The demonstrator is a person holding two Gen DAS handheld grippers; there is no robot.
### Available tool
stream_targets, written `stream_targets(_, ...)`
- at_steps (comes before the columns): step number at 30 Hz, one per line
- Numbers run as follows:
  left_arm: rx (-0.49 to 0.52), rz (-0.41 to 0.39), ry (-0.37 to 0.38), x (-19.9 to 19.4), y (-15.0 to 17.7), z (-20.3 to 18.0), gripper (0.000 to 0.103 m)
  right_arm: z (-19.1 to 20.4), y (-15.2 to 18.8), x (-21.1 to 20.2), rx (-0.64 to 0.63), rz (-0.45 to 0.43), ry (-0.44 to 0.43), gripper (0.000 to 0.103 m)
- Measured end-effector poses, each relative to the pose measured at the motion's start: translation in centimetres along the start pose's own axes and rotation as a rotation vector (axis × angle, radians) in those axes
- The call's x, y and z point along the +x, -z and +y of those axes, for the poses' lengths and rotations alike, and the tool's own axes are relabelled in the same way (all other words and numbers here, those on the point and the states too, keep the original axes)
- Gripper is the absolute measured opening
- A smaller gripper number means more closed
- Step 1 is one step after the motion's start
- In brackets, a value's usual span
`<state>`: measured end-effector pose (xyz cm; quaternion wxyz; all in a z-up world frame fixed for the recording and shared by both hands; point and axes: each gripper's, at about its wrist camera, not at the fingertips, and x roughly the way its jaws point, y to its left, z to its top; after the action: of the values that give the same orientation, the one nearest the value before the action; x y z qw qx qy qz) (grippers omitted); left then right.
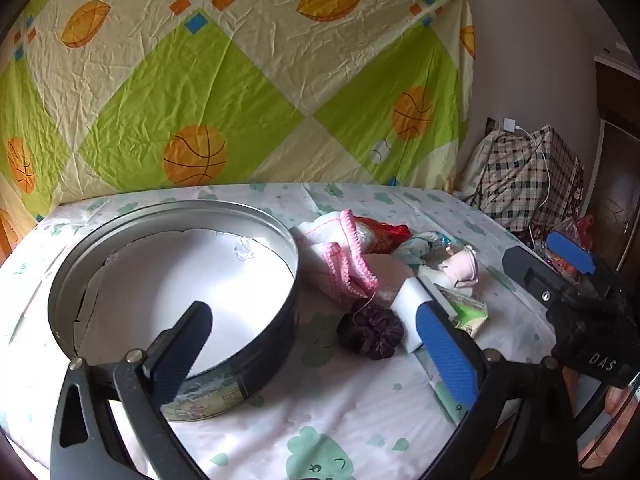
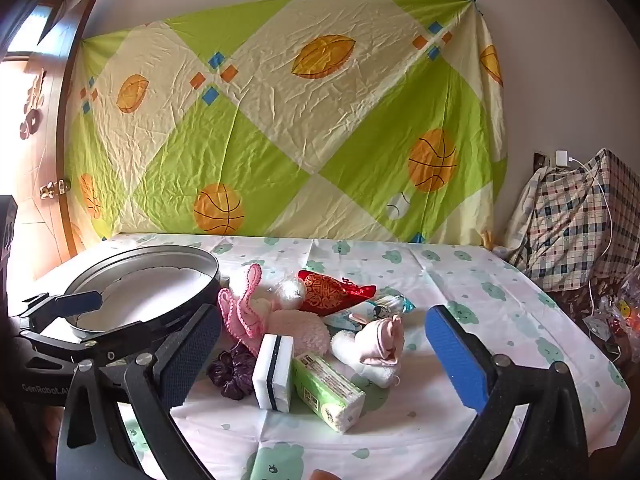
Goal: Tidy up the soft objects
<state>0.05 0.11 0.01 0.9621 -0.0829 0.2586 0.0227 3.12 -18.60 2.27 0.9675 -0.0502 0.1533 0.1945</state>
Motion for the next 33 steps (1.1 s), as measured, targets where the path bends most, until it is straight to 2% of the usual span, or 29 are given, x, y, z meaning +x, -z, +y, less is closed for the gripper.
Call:
stream_targets(1,0.049,-0.024,-0.027,-0.1,0.0,-0.3,0.103,0.0,0.0,0.0,0.002,-0.006,-0.001,0.103)
stream_targets(9,0.025,-0.014,-0.001,-0.8,-0.5,-0.7,0.103,0.2,0.2,0.0,0.006,0.002,-0.003,0.103)
stream_targets(33,0.000,-0.017,-0.023,0.1,0.2,0.6,0.103,0.1,0.4,0.2,0.018,0.016,-0.011,0.102)
